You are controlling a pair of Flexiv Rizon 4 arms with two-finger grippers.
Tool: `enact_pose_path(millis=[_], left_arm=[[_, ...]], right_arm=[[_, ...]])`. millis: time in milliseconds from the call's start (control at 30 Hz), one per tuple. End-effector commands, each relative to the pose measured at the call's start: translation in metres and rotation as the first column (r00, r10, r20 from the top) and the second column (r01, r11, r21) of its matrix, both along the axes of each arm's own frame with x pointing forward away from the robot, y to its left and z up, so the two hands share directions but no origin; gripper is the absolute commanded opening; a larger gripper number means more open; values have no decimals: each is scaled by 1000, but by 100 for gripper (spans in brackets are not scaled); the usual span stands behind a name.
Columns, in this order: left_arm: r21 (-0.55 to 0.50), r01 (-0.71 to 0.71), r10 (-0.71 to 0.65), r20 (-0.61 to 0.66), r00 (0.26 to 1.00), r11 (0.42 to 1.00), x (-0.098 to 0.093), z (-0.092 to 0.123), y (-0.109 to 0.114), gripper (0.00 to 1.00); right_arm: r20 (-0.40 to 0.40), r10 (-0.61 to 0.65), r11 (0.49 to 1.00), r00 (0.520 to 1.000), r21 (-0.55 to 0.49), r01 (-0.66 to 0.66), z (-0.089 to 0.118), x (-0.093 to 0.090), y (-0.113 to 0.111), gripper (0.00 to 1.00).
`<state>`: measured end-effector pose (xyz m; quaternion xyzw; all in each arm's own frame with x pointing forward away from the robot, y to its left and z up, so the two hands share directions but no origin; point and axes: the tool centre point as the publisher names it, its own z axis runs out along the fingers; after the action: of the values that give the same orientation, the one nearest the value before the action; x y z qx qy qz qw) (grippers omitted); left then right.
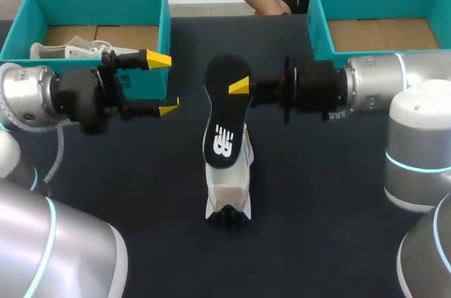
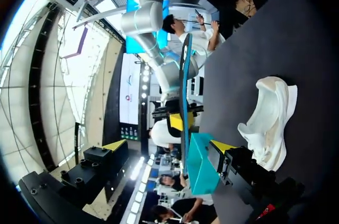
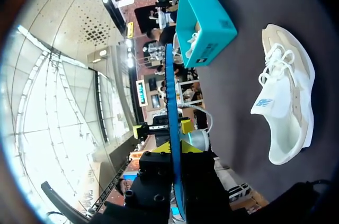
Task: Take the shoe out of the shoebox, open the shoe tongue, remove and reinsert the insole, then place the shoe into the shoebox
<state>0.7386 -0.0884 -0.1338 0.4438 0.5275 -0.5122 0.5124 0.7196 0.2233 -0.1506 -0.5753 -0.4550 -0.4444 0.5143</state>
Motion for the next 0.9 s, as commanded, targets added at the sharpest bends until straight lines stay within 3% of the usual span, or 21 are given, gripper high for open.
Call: enact_pose_path(millis=[33,433,567,667,733,900], left_arm=[[-100,0,0,3,1000,995,12,-9,-13,100],[-91,42,-44,-16,999,995,18,-19,-41,100],[-89,47,-49,-19,999,995,19,-21,-47,87],[-90,54,-56,-20,998,994,16,-21,-51,55],[-92,57,-59,-21,998,994,14,-20,-52,50],[-74,57,-58,-6,998,996,12,-18,-53,53]], right_arm=[[-1,-3,1000,1000,6,3,-2,-5,12,0],[9,16,1000,1000,7,-16,-5,-8,23,0],[10,19,1000,1000,7,-19,-6,-7,25,0],[9,24,1000,1000,7,-24,-7,-7,26,0],[7,24,1000,1000,5,-24,-7,-7,26,0],[5,22,1000,1000,-5,-22,-9,-5,26,0]])
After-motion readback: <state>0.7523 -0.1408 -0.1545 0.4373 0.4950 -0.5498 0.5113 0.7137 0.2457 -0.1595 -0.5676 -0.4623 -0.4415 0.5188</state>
